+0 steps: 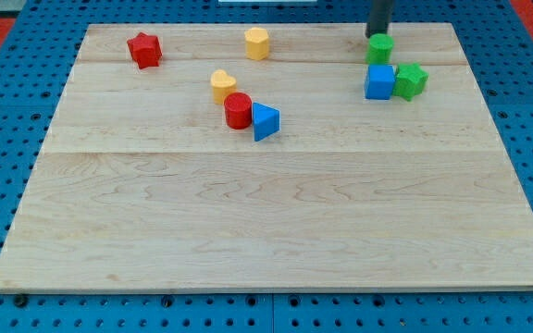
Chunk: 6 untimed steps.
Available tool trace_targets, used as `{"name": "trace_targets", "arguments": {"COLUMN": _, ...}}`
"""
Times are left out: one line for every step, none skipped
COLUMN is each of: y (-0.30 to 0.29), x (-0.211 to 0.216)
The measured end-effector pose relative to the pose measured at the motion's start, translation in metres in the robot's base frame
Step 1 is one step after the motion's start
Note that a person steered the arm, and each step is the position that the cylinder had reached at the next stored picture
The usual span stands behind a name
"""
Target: Push the green star toward the right center
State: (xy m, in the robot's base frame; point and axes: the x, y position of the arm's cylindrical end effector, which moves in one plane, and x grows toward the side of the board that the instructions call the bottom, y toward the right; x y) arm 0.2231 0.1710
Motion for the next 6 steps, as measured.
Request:
{"name": "trace_targets", "arguments": {"y": -0.011, "x": -0.015}}
{"name": "trace_targets", "arguments": {"y": -0.025, "x": -0.029}}
{"name": "trace_targets", "arguments": {"y": -0.041, "x": -0.028}}
{"name": "trace_targets", "arguments": {"y": -0.043, "x": -0.008}}
{"name": "trace_targets", "arguments": {"y": -0.043, "x": 0.032}}
{"name": "trace_targets", "arguments": {"y": -0.05, "x": 0.073}}
